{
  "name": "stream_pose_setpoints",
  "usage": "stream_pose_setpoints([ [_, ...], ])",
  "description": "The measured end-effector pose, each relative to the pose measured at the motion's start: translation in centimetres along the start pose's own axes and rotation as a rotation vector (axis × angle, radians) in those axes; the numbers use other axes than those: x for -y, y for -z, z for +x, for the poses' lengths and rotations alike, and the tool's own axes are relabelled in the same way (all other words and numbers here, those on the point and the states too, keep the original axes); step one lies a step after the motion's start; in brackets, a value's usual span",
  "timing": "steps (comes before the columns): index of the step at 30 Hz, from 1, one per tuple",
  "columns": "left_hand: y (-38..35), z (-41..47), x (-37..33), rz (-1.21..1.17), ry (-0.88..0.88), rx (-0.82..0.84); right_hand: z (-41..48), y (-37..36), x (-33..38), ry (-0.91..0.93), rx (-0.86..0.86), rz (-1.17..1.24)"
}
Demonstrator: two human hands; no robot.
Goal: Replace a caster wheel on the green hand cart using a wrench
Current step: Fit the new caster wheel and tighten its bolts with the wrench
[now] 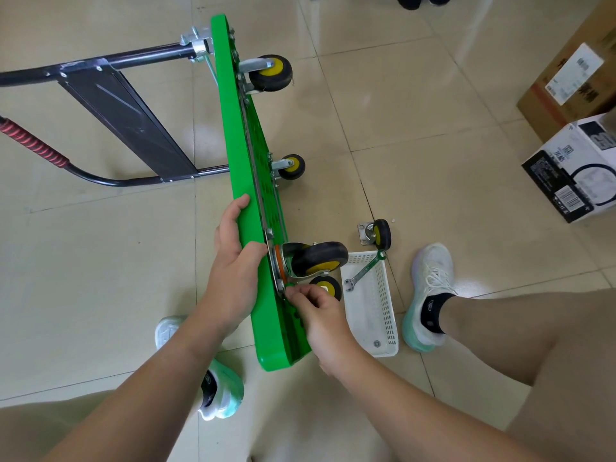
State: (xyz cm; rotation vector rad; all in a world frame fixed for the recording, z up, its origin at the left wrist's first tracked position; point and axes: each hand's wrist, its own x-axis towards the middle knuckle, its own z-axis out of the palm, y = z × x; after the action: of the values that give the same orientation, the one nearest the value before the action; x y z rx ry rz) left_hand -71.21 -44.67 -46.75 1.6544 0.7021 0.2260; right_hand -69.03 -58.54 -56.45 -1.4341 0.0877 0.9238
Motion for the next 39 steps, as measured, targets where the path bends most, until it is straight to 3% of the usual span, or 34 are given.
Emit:
stream_pose_setpoints([
  [39,0.07,-0.12,-0.16,0.011,-0.005,0.016,-0.18,0.36,0.37,-0.013,0.017,0.016],
])
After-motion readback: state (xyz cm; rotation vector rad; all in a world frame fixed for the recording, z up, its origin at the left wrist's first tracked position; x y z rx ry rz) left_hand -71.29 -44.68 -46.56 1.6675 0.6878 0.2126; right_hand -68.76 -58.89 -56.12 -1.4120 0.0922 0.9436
